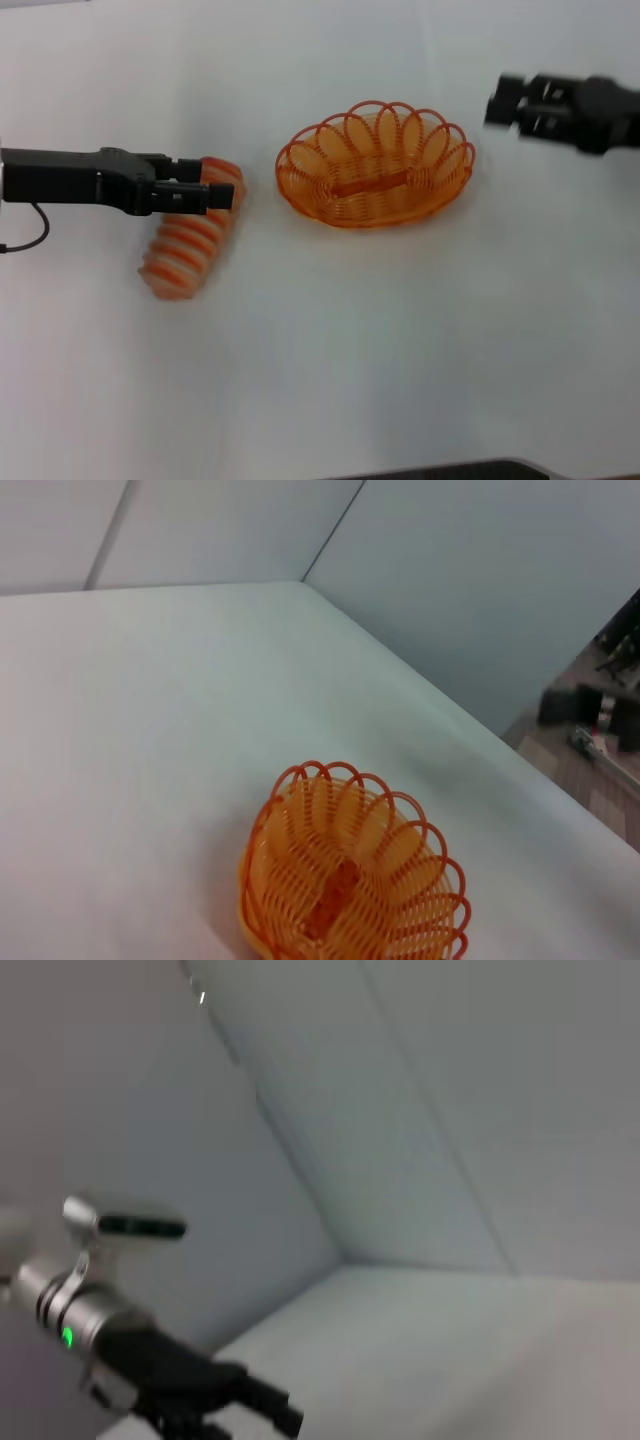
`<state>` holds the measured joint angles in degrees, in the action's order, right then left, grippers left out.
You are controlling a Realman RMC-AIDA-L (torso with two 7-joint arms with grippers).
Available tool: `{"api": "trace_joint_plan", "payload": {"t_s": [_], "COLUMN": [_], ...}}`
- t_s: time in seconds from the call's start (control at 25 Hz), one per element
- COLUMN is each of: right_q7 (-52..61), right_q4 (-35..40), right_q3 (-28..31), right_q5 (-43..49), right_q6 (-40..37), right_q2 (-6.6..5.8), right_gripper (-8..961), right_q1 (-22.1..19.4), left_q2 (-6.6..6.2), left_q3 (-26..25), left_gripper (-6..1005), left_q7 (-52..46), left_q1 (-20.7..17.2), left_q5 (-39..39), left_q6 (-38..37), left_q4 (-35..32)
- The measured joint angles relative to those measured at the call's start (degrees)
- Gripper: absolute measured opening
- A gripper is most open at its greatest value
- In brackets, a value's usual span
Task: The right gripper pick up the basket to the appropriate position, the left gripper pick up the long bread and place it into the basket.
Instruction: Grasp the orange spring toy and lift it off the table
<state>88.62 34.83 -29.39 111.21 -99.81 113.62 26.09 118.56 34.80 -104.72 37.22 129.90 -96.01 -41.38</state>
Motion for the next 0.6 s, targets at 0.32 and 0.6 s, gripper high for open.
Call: {"api": "trace_joint_plan", "payload": {"t_s": [0.32, 0.6], "right_q7": [-0.24, -1.29], "right_q4": [0.59, 0.42], "right_q3": [-2.45, -2.55], "right_q5": [7.76, 8.34], "right_q6": [3.07, 4.93], "right_q2": [1.24, 2.09], "right_gripper": [614, 614], "right_q1": [2.49, 3.2], "left_q2": [-1.0, -0.61], "left_q3": [1.31, 8.61], "left_gripper": [829, 826], "left_q7": [-6.59, -26.92], "left_q1": [0.83, 4.66], "left_q5": [4.36, 14.67], "left_q6": [-0.33, 1.88], "left_q4": [-2.29, -12.9]}}
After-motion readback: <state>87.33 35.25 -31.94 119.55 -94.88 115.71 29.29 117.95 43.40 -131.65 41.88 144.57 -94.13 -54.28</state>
